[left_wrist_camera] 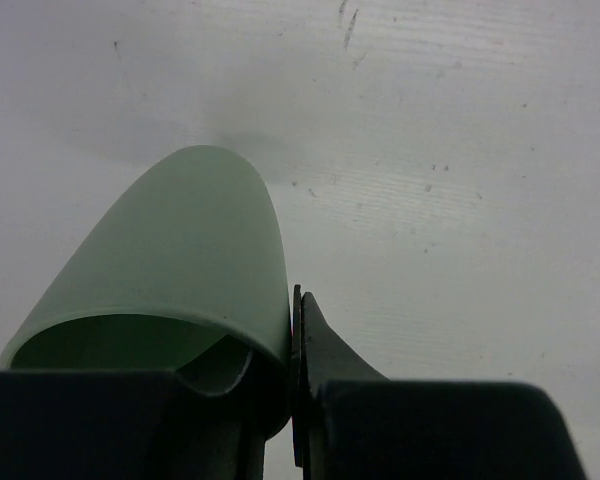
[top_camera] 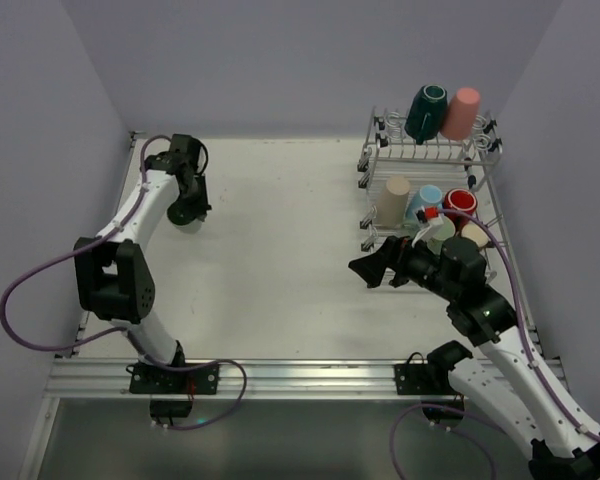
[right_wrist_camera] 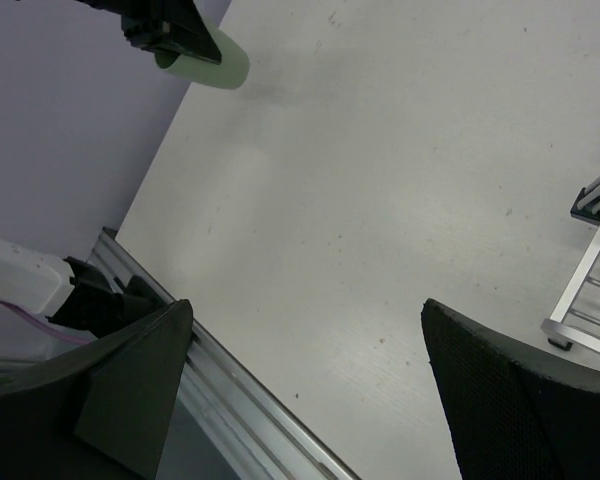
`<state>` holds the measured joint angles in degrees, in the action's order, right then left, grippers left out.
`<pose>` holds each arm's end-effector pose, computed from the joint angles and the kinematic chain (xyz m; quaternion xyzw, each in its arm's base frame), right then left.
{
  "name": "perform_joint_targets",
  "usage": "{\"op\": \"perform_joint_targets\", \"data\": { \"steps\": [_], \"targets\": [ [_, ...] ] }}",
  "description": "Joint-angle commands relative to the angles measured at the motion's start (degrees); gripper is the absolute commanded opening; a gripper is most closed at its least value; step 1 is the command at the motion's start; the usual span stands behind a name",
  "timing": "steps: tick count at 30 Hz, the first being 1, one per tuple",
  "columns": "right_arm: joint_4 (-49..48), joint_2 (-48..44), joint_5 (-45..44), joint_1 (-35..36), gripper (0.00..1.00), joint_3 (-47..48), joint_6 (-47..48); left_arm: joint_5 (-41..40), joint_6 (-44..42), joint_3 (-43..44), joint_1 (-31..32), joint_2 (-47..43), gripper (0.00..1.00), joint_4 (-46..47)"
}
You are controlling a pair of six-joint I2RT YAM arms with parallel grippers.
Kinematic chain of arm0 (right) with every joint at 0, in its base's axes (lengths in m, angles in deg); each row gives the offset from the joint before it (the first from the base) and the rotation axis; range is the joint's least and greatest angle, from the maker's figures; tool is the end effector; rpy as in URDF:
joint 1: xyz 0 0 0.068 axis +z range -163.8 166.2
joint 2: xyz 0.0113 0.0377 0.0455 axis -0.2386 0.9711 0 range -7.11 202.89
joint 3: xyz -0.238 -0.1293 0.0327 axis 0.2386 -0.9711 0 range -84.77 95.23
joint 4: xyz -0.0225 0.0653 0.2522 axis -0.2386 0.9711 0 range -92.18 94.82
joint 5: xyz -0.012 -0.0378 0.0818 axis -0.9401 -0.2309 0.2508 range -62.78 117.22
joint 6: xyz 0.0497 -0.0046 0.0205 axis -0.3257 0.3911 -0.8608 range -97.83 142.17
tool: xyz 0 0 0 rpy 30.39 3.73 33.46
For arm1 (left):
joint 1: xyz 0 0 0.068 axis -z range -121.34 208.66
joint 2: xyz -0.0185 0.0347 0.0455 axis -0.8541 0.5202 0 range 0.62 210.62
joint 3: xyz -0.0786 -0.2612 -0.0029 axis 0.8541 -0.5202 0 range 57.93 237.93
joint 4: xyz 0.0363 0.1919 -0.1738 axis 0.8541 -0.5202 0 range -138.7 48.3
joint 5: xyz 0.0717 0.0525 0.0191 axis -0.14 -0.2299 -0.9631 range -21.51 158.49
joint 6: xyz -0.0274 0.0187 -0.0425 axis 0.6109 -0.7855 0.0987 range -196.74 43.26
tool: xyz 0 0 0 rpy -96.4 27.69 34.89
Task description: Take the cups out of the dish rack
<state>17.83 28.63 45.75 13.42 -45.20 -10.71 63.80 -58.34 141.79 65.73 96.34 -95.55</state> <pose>0.1279 0.0786 0.3139 -0.0575 0.7930 0.4082 0.4485 0.3412 -0.0394 0.2847 -0.1049 0.9712 -0.0073 0.2138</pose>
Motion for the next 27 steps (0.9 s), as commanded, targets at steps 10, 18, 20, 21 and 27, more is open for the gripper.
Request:
{"op": "perform_joint_targets", "data": {
  "steps": [10, 18, 20, 21, 27],
  "targets": [
    [-0.1, 1.2, -2.4, 0.9, 0.99, -1.5, 3.0, 5.6, -2.9, 0.1, -2.3, 8.3, 0.0, 1.5],
    [-0.5, 2.1, -2.6, 1.0, 0.99, -1.1, 3.5, 5.1, -3.2, -2.4, -3.6, 10.3, 0.16, 3.4],
    [-0.5, 2.3, -2.8, 1.1, 0.99, -1.0, 3.4, 5.1, -3.3, -2.6, -3.6, 9.7, 0.29, 3.6],
    [-0.7, 2.3, -2.7, 1.1, 0.99, -0.8, 3.4, 5.0, -3.4, -2.6, -3.6, 9.6, 0.34, 3.5],
    [-0.7, 2.8, -2.8, 1.5, 0.99, 0.3, 3.0, 5.0, -3.1, 0.2, -3.6, 7.1, 0.57, 2.1]
  ]
}}
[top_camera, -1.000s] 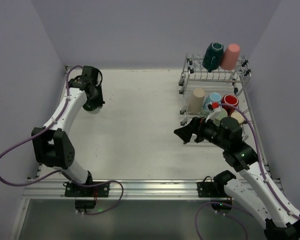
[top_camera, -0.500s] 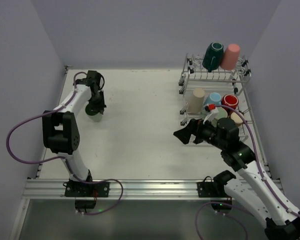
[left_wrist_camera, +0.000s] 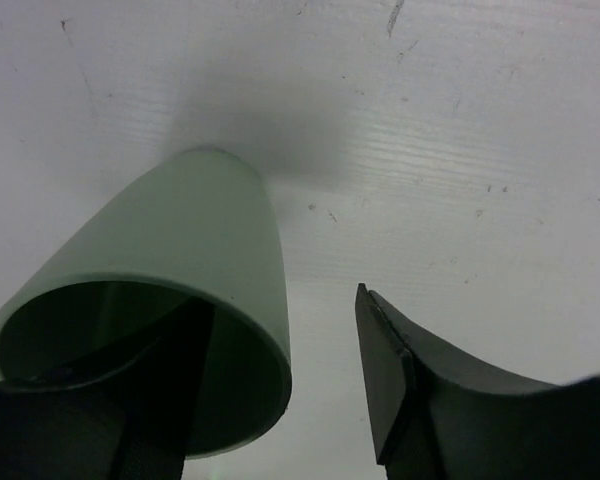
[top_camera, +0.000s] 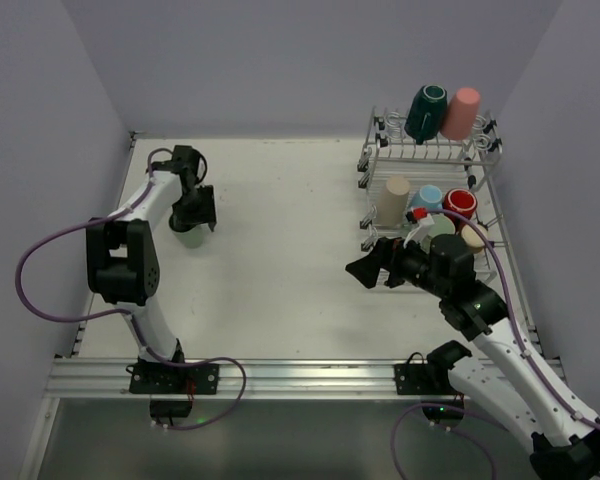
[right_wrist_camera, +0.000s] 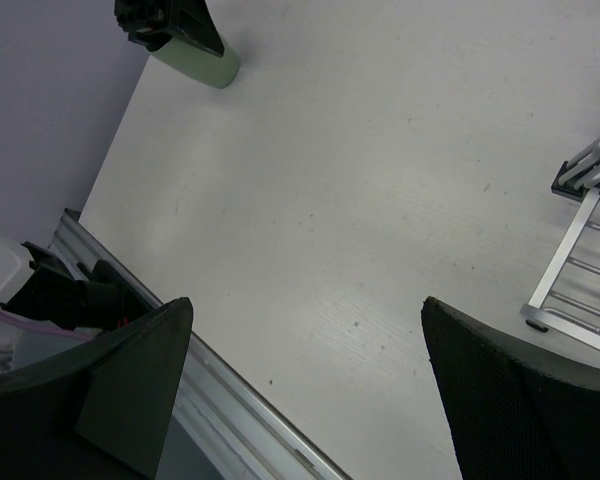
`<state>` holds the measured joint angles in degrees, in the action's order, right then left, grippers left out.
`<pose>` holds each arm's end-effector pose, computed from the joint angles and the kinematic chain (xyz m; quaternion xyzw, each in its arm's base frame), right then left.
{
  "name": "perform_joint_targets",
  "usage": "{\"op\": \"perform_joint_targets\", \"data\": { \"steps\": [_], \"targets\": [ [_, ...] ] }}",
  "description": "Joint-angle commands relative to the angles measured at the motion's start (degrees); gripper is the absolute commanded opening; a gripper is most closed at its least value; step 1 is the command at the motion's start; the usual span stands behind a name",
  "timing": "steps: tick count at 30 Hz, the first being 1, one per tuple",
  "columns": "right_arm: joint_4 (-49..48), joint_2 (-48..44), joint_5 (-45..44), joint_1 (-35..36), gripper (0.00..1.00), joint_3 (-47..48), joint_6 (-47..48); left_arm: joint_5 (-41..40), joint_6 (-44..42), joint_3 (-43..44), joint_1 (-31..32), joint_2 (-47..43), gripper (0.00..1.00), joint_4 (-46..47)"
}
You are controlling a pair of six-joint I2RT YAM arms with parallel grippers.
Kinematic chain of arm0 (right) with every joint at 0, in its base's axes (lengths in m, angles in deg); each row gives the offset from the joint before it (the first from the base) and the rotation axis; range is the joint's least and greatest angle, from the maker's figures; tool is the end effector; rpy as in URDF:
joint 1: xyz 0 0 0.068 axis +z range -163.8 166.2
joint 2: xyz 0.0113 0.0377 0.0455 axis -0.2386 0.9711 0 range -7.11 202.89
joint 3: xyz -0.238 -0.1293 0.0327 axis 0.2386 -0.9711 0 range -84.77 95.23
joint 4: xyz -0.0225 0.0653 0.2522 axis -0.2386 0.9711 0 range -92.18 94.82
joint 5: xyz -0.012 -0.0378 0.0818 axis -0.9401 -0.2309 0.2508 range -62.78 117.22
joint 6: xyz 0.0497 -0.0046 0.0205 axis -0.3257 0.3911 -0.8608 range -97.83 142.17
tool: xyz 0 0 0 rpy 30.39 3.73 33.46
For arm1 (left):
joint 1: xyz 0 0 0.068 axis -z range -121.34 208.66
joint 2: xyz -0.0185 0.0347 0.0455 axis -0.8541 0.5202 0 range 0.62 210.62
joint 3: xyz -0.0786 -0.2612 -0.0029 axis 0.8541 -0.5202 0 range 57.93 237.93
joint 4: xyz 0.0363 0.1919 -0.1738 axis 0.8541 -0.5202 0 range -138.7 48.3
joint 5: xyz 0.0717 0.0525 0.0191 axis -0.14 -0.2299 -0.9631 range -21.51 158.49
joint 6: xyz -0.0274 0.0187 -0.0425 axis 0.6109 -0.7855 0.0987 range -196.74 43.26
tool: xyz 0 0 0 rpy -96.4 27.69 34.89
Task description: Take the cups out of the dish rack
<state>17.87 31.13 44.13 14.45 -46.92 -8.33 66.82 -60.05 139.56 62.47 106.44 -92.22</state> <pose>0.1354 0.0846 0.2975 -0.0678 0.8140 0.3820 0.4324 0.3681 -0.0235 0.2161 -0.1130 0.9845 -0.0094 0.1334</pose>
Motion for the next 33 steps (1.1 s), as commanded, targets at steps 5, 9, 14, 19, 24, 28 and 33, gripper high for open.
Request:
{"op": "perform_joint_targets", "data": {
  "steps": [5, 9, 14, 19, 24, 28, 33],
  "targets": [
    [-0.6, 1.8, -1.1, 1.0, 0.99, 3.1, 0.3, 4.0, -1.0, 7.6, -0.4, -7.2, 0.75, -1.3],
    [-0.3, 2.3, -3.5, 1.5, 0.99, 3.8, 0.2, 7.0, -0.3, 12.7, -0.3, -11.8, 0.86, -0.9],
    [2.7, 2.4, -11.3, 1.5, 0.99, 6.9, 0.8, 18.8, 3.3, 10.0, 1.1, -23.4, 0.87, 11.0],
    [6.2, 4.7, -24.1, 1.3, 0.99, 10.0, 1.4, 19.7, 4.9, -2.2, 14.5, -35.8, 0.87, 18.9],
    [8.0, 11.4, -34.5, 0.5, 0.99, 16.1, 2.7, 24.7, 7.7, -22.2, 21.5, -48.5, 0.87, 32.6],
    [8.0, 20.2, -40.2, -1.8, 0.99, 21.4, 4.1, 28.5, 6.3, -32.3, 23.2, -54.5, 0.87, 36.0],
    [6.1, 30.7, -43.1, -5.2, 0.99, 26.4, 4.5, 31.5, 2.4, -38.6, 23.5, -60.5, 0.87, 38.1]
  ]
}}
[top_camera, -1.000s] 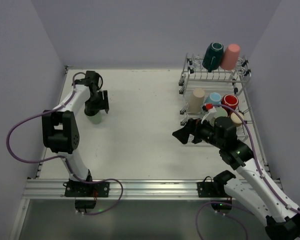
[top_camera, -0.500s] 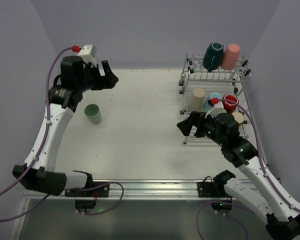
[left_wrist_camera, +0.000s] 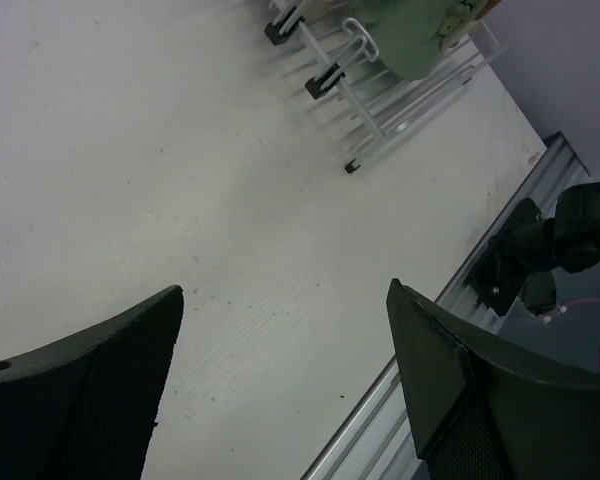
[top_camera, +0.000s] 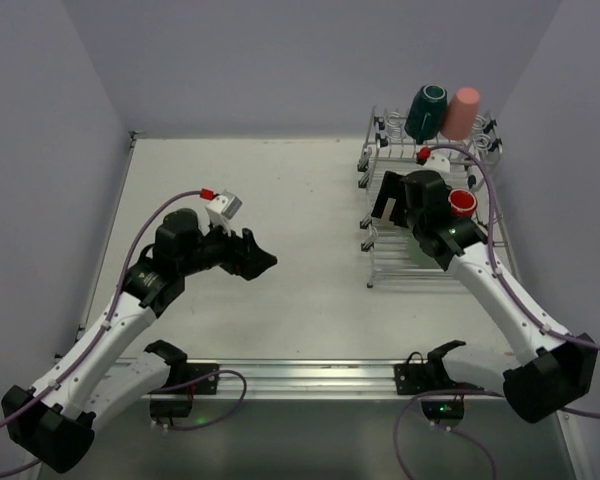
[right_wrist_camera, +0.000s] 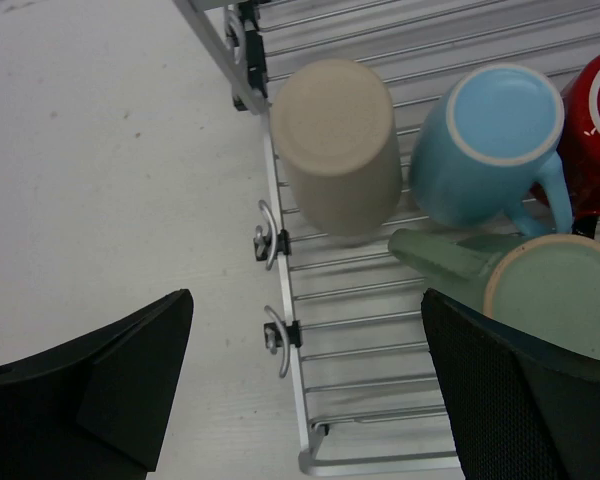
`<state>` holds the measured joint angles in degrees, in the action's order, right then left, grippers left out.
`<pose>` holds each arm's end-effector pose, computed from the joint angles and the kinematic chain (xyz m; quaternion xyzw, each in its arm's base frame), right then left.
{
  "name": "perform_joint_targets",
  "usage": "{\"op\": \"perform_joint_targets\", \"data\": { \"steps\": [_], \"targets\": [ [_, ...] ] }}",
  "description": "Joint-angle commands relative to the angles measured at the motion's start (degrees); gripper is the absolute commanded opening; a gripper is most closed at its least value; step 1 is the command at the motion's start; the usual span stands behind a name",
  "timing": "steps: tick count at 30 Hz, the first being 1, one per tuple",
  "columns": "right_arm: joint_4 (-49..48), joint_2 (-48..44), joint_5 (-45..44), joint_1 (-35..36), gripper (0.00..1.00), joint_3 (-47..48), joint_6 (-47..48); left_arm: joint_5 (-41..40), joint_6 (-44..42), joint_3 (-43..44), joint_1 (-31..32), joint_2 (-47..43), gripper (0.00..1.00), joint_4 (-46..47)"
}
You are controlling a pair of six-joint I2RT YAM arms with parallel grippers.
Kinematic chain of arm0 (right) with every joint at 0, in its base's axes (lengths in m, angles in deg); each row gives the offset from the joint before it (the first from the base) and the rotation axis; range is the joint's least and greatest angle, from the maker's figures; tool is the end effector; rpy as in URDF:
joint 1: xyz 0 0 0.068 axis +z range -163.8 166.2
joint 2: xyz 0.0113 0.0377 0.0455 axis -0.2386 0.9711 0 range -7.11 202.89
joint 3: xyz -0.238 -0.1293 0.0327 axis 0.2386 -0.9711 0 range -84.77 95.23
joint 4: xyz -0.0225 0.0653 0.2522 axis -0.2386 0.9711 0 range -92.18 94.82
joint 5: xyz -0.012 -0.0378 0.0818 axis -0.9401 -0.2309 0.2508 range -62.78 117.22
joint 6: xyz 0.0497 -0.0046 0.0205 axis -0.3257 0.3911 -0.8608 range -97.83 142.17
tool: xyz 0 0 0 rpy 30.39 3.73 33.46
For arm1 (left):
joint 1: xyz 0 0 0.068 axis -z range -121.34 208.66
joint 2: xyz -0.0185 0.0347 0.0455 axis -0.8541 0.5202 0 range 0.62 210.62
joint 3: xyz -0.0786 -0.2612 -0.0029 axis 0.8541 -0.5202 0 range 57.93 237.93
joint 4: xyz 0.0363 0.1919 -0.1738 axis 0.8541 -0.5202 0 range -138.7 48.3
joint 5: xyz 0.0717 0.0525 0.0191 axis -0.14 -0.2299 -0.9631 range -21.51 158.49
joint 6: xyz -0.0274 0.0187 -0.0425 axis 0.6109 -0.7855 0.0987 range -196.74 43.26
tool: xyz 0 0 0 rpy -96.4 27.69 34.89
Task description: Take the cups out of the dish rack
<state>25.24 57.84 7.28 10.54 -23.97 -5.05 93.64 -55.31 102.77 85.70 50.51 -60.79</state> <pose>0.2314 0.0914 0.3385 0.1061 0.8572 0.0730 0.4986 0.1678 -0.1027 0.3101 0.1583 0.8124 -0.3844 0.4088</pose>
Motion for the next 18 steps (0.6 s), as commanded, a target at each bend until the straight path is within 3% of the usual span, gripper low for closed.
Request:
{"op": "perform_joint_targets", "data": {
  "steps": [1, 8, 18],
  "targets": [
    [-2.1, 5.3, -6.9, -1.5, 0.99, 3.6, 1.6, 4.7, -3.1, -2.5, 0.3, -5.1, 0.87, 6.9],
    [-8.4, 13.0, -9.2, -3.7, 0.99, 6.3, 3.5, 5.9, -5.5, -4.7, 0.3, -7.8, 0.87, 8.3],
    [-13.5, 18.6, -7.5, -4.1, 0.9, 8.3, 7.7, 6.3, -5.7, -4.8, 0.3, -7.3, 0.87, 7.8]
  ]
}}
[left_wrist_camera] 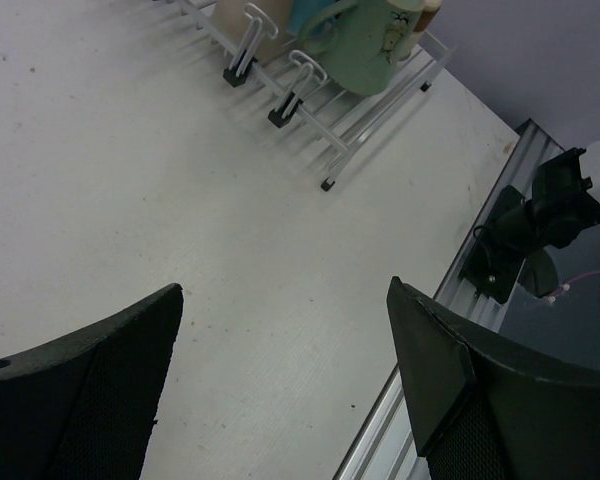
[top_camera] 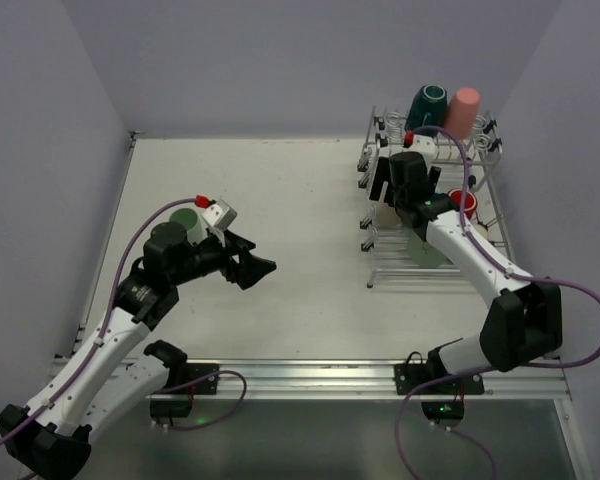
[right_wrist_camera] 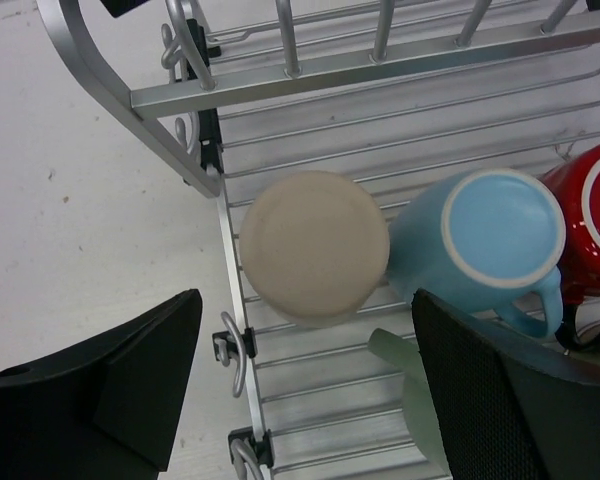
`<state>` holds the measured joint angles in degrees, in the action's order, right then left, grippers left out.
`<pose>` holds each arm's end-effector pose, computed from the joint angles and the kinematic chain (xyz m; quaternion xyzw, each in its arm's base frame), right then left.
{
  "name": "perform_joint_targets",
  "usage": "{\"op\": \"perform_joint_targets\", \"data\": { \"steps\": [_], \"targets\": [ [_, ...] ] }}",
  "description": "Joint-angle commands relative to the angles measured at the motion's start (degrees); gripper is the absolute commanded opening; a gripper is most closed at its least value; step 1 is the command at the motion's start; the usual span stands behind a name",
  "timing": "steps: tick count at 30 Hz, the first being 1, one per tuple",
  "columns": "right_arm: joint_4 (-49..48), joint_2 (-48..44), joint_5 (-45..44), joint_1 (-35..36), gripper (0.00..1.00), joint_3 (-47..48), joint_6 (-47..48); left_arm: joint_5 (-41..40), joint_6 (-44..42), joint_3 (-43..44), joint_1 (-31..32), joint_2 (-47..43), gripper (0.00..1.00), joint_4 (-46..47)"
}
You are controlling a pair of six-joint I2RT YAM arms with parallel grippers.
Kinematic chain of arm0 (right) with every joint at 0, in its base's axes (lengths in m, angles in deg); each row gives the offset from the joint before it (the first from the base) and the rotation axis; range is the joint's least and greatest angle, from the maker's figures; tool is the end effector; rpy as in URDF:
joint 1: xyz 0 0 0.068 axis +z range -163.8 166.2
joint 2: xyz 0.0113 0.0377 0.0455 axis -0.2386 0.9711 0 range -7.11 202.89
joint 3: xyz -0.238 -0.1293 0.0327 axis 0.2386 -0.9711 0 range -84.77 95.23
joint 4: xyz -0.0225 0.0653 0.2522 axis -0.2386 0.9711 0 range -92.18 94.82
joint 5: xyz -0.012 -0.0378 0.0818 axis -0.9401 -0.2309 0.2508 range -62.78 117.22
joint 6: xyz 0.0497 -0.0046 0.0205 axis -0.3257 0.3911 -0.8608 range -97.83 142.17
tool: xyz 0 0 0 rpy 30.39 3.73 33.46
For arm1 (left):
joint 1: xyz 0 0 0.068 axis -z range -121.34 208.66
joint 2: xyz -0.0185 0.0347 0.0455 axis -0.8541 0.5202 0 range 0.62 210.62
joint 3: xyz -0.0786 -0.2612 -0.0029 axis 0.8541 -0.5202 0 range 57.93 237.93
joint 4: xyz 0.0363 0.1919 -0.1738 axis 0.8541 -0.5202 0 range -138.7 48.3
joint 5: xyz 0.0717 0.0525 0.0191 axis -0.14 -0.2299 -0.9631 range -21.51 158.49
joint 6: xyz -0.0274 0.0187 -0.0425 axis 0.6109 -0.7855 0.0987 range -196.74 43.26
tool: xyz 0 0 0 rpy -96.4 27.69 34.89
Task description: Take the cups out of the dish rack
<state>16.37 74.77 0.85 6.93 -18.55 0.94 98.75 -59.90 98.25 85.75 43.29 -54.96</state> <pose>0.3071 0.0994 0.3070 0.1105 0.8600 -0.0252 0.4975 0.1467 -0.0952 0.3141 0.2259 0.7518 -0.4111 0.4634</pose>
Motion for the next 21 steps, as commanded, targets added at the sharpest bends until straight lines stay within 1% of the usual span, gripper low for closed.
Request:
{"op": "perform_joint_targets", "data": {
  "steps": [1, 2, 10, 18, 21],
  "targets": [
    [-4.9, 2.2, -0.7, -0.6, 0.88, 3.5, 2.2, 1.0, -1.2, -0.3, 0.2, 0.0, 0.87, 2.0],
    [-4.9, 3.4, -0.8, -0.8, 0.86, 3.9, 2.3, 0.8, -1.2, -0.3, 0.2, 0.0, 0.87, 1.9],
    [-4.9, 5.9, -1.7, -1.7, 0.84, 5.6, 3.9, 0.5, -1.2, -0.2, 0.2, 0.5, 0.87, 1.9],
    [-4.8, 8.7, -0.5, -2.9, 0.83, 6.6, 4.0, -0.7, -1.2, -0.2, 0.2, 0.7, 0.87, 1.9],
    [-4.9, 9.3, 0.4, -3.2, 0.78, 6.7, 3.5, -1.5, -1.0, -0.4, 0.2, 0.8, 0.86, 1.9]
  ]
}}
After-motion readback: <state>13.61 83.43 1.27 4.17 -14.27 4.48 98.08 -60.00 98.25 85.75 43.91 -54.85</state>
